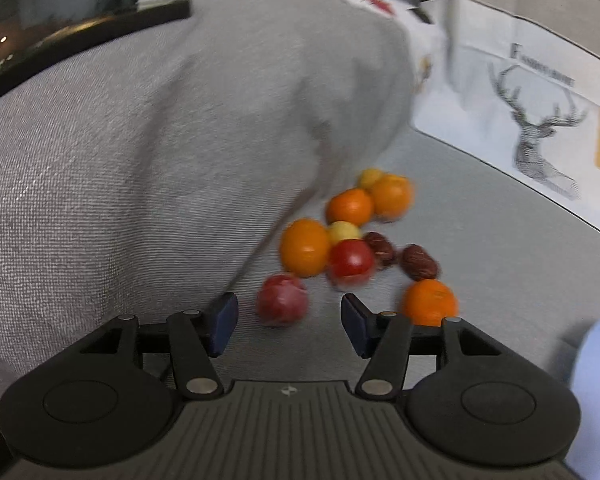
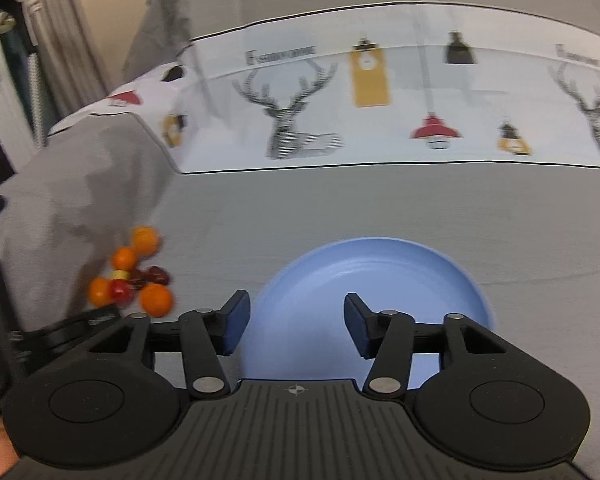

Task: Organize fruits
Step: 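Move both open grippers over to the fruit pile, then grasp the plastic-wrapped red fruit with the left gripper while the right grasps a mandarin orange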

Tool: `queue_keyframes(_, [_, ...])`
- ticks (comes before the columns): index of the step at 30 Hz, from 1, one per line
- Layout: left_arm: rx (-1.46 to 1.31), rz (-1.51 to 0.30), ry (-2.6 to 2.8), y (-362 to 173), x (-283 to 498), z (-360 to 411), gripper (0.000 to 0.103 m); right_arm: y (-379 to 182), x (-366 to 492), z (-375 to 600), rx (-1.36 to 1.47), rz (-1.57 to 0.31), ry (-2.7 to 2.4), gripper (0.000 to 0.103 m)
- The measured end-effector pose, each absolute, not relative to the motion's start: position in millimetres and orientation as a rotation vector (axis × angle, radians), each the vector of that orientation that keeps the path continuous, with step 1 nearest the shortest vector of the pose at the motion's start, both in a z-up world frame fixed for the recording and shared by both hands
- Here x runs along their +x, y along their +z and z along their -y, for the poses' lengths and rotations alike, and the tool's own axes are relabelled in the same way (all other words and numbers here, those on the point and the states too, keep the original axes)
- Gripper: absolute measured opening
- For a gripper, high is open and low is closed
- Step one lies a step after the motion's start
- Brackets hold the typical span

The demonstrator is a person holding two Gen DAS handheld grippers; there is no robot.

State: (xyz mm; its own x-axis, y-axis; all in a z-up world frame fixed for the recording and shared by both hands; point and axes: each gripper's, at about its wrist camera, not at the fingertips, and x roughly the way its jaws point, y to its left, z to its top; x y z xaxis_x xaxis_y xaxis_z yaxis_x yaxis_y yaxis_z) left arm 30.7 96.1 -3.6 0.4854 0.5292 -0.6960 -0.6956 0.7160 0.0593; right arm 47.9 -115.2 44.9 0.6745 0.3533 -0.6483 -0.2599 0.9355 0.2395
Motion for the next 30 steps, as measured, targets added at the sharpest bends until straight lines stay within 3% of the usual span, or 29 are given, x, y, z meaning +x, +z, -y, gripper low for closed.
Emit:
queue_keyframes(4, [-0.282, -0.770, 0.753, -9.2, 36.5, -107.9, 0.061, 47.9, 64.5, 82.4, 0.168, -0.774, 0.458, 0.064])
queue_keyframes(6, [-0.307, -0.774, 0.754, -9.8, 36.2, -114.2, 0.055, 50.1, 76.0, 58.8, 0.152, -0.776, 0.514, 0.065])
queue_keyframes(9, [-0.357, -0.764, 0.748, -7.6, 32.2, -121.7, 0.048, 44.5, 97.3, 18.9, 0.111, -0.848, 0.580, 0.076])
queue_keyframes(13, [-0.410, -0.764, 0.731, -4.9, 26.0, -130.8, 0.034, 28.9, 119.3, -22.7, 0.062, -0.920, 0.576, 0.077])
queue_keyframes(18, [-0.482, -0.765, 0.705, -2.9, 21.0, -139.4, 0.033, 4.0, 136.7, -37.5, 0.087, -1.048, 0.554, 0.076])
queue_keyframes(19, [-0.493, -0.766, 0.699, -2.2, 19.1, -140.5, 0.033, 3.1, 137.0, -35.8, 0.090, -1.053, 0.543, 0.072])
queue_keyframes(21, [-0.519, -0.757, 0.685, -0.8, 16.2, -142.4, 0.033, 4.4, 135.2, -34.8, 0.095, -1.054, 0.552, 0.054])
queue_keyframes(22, [-0.528, -0.753, 0.680, 0.3, 14.9, -143.0, 0.033, 3.9, 134.8, -34.5, 0.092, -1.069, 0.569, 0.036])
queue_keyframes(30, [-0.575, -0.730, 0.555, 10.7, 5.9, -140.5, 0.033, 19.3, 115.9, -11.4, 0.059, -1.039, 0.568, 0.031])
